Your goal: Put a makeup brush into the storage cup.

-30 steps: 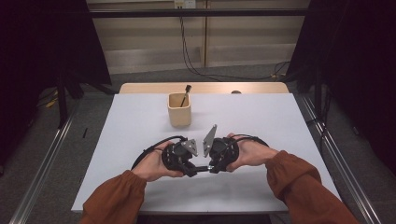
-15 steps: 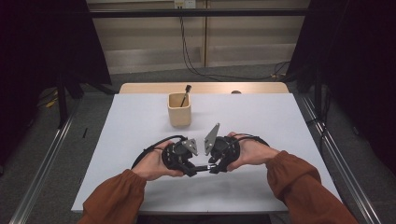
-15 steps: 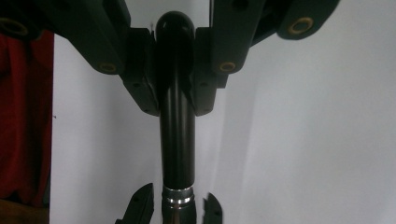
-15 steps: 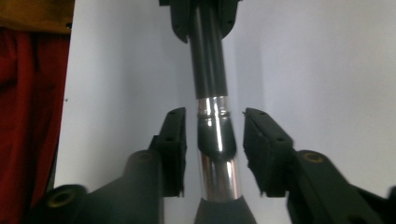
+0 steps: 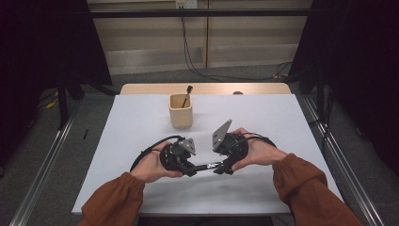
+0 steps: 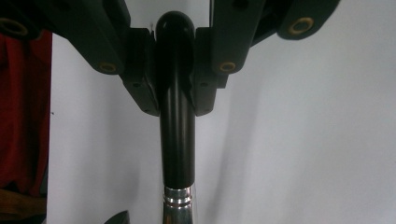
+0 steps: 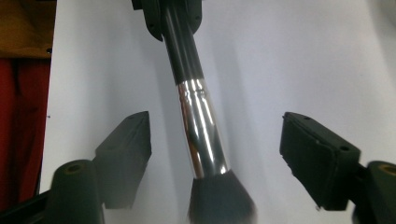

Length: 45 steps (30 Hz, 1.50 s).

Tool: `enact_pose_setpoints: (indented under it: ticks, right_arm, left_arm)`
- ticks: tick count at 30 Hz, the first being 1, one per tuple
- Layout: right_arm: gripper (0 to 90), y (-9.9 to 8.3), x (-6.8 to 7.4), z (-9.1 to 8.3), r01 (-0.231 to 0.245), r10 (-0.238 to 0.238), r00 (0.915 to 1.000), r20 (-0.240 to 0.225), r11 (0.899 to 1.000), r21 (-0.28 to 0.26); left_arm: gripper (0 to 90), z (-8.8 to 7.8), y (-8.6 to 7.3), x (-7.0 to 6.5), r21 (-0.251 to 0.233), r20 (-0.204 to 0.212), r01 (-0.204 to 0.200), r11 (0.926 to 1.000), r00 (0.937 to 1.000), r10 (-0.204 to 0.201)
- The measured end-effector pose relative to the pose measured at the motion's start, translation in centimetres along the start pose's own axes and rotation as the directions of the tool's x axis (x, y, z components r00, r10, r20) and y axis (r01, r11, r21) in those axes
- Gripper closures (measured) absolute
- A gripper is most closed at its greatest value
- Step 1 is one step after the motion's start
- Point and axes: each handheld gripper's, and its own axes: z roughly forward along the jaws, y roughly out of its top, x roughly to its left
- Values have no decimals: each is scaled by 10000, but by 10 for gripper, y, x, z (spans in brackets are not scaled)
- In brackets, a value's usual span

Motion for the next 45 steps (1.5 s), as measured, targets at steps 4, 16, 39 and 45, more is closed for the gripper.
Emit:
enact_pose_setpoints:
  ticks: [4,16,39,45]
  right_arm:
    - [169,-5,0,0,-140,140,9999,36,9998,-151]
    - [76,-20,-1,-7,-760,776,9967,223,9951,-628]
    - [34,-60,4,-21,-1822,1857,9826,18,9663,-1818]
    - [40,-66,10,-14,-1923,1975,9802,131,9658,-1739]
  left_arm:
    - [745,-5,-5,1,-150,-100,163,9998,9998,-164]
    - [745,-11,-22,-1,-472,-91,442,9979,9990,-447]
    - [745,-22,-54,1,-1531,-159,1284,9798,9911,-1324]
    - [745,-23,-64,0,-1697,-213,1466,9745,9881,-1524]
